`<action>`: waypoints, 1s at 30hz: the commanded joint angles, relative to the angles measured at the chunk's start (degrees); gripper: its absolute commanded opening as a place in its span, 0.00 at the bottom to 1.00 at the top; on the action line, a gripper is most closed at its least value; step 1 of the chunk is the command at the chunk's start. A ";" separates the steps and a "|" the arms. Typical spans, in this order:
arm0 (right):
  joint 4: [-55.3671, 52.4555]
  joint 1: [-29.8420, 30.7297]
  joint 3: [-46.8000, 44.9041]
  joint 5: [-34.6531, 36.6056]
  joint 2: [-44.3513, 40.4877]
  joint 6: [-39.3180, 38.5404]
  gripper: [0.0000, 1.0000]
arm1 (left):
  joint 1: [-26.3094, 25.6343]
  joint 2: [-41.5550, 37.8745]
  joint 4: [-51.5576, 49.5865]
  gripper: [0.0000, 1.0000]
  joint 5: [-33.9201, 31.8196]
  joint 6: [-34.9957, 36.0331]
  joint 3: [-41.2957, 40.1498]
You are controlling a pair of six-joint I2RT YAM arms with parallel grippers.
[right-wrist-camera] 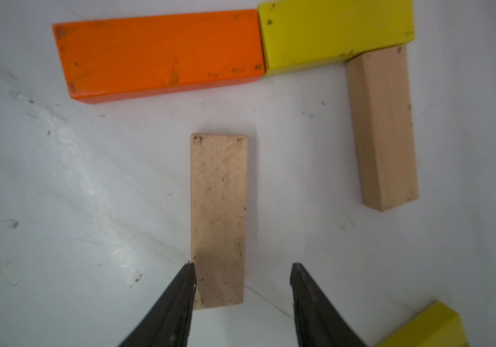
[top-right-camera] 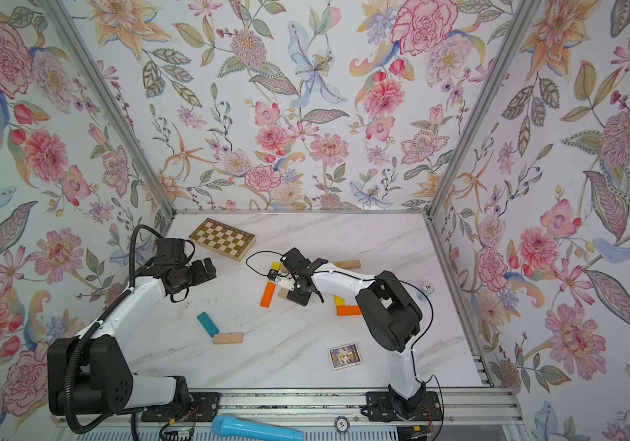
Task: Assemble the number 6 with building blocks
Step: Place the building block at the center of the board, then assemble the building block at the center of the board.
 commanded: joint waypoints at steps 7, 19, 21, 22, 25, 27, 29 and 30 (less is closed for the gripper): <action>10.23 -2.68 -4.70 0.54 -17.23 17.03 0.57 | -3.91 -2.20 -0.18 0.99 -0.08 3.70 -0.80; 27.40 -0.41 -26.41 18.73 -25.42 68.12 0.66 | -5.62 -3.96 1.69 0.99 1.00 3.89 -2.05; 26.20 0.48 -27.43 19.68 -24.26 75.32 0.66 | -6.49 -4.27 1.56 0.99 0.90 4.05 -2.14; 25.79 1.09 -27.57 20.01 -23.42 77.77 0.66 | -6.93 -4.53 1.49 0.99 0.57 4.23 -2.12; 24.16 3.25 -26.47 20.36 -21.03 81.55 0.66 | -8.22 -5.07 1.52 0.99 -0.30 4.72 -2.20; 22.25 4.51 -25.18 20.78 -19.40 84.00 0.66 | -8.48 -5.16 1.40 0.99 -0.34 4.70 -2.12; 20.59 5.16 -24.39 20.49 -18.28 86.55 0.65 | -8.47 -5.28 1.15 0.99 -1.03 4.46 -1.87; 20.44 5.45 -24.29 20.24 -17.98 87.47 0.64 | -8.48 -5.29 0.90 0.99 -2.09 3.95 -1.70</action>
